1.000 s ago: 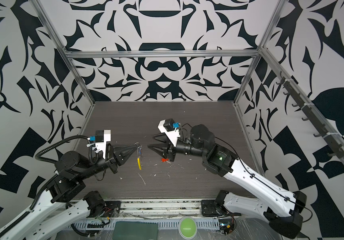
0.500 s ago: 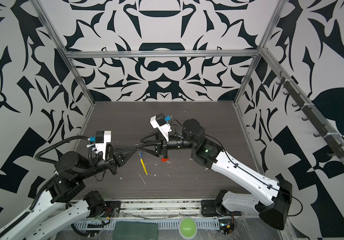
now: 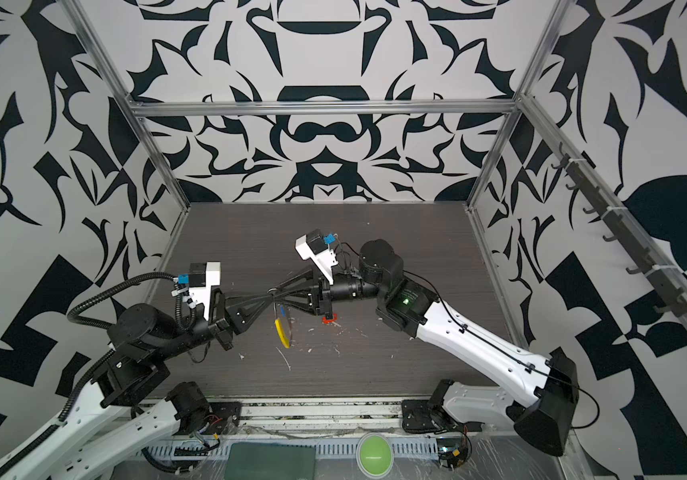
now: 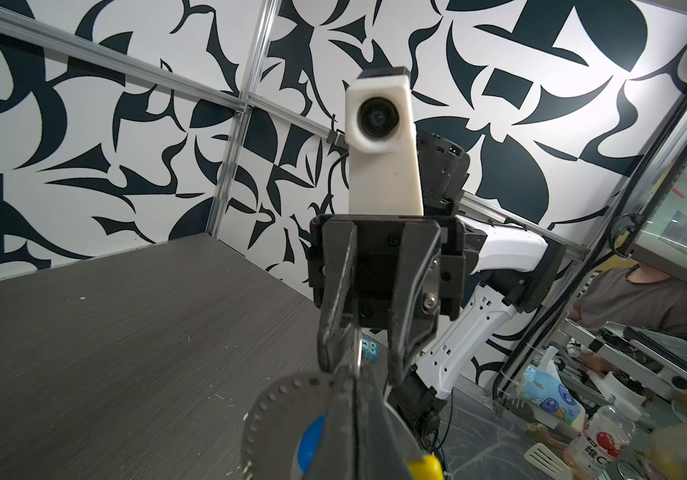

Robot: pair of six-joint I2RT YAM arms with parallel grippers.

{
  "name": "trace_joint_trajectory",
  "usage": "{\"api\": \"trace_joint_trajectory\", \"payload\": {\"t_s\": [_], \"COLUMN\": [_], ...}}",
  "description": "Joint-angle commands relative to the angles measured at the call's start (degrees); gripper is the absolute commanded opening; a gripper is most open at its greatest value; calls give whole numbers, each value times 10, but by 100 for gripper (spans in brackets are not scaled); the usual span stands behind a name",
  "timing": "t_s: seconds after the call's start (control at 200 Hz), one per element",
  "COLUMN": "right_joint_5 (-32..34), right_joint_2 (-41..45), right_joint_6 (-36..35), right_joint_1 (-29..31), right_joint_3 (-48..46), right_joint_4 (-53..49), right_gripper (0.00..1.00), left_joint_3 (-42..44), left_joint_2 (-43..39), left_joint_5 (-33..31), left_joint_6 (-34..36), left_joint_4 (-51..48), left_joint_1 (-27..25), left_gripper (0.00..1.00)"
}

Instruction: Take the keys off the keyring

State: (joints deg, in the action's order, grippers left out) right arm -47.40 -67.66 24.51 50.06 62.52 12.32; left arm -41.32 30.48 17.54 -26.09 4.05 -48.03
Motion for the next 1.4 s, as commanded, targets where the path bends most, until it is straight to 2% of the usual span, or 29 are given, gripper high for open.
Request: {"api": "trace_joint_trajectory", "payload": {"t_s": [0.0,0.085,0.215,0.475,0.57,0.72,0.765,0.815,0.88,1.08,1.145,1.395], "right_joint_5": [-6,-6,-6,-9,-6,4,6,6,8,23,32,37], "right_joint_2": [11,10,9,9,14,26,27,26,24,-7,-19,-40], "right_joint_6": [7,7,6,6,-7,-52,-68,-87,-109,-196,-214,-243], "right_joint_1": [1,1,1,1,1,0,0,0,0,0,0,1], "right_joint_3": [-4,-5,-4,3,9,33,44,58,79,167,191,235], "right_joint_4": [32,33,32,26,-2,-95,-130,-173,-226,-416,-459,-529], "right_gripper": [25,20,18,0,0,0,0,0,0,0,0,0], "left_joint_3": [5,5,6,1,-9,-23,-29,-42,-63,-132,-153,-203], "left_joint_2": [-9,-10,-10,-1,3,-8,-11,-10,-1,58,77,129], "left_joint_5": [-6,-8,-9,-6,-13,-36,-39,-36,-22,43,59,94], "left_joint_6": [0,0,0,-4,-6,1,4,11,23,46,53,74], "left_joint_4": [25,24,24,21,1,-46,-66,-95,-136,-238,-262,-317], "left_joint_1": [0,0,0,0,0,0,0,0,0,0,0,0], "left_gripper": [0,0,0,0,0,44,51,53,53,36,33,26]}}
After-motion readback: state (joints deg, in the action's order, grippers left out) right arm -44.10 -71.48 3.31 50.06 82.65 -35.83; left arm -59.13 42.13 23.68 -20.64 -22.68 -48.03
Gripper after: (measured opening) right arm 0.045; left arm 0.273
